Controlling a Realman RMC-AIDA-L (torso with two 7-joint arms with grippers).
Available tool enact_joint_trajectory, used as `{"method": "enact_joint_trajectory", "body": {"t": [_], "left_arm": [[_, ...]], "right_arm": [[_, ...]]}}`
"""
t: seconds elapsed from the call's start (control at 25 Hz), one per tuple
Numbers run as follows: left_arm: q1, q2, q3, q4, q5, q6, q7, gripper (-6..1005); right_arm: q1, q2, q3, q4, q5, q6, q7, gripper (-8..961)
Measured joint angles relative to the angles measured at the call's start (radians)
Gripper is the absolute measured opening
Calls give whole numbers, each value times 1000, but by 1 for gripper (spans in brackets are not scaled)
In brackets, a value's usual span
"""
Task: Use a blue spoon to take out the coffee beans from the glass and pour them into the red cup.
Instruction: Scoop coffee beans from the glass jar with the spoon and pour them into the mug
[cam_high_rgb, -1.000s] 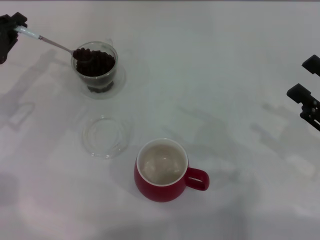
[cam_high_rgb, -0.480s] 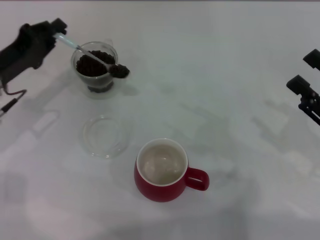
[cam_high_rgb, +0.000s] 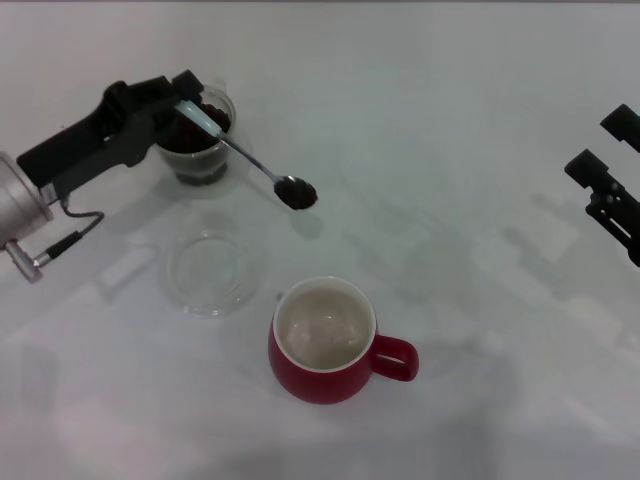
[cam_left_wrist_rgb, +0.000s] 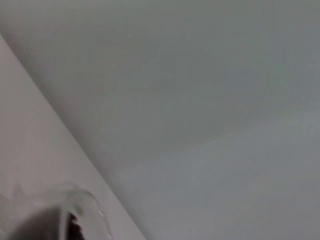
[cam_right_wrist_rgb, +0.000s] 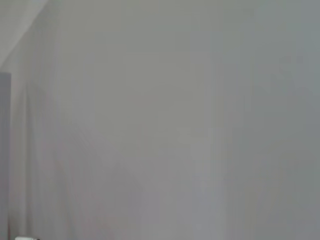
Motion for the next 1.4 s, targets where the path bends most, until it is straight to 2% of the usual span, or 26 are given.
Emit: {"method": "enact_joint_trajectory", "body": {"t": [0.24, 0.84, 1.12, 1.4], "left_arm": [[-1, -14, 0, 3, 63, 48, 17, 124], [-57, -16, 0, 18, 212, 80, 138, 124], [-77, -3, 0, 13, 255, 92, 206, 124], [-105, 13, 0, -49, 285, 187, 337, 124]], "right_arm": [[0, 1, -1, 0, 0, 8, 0, 637], [5, -7, 1, -2, 0, 14, 0, 637], [-4, -9, 8, 1, 8, 16, 9, 637], [-8, -9, 8, 2, 20, 23, 17, 637]]}}
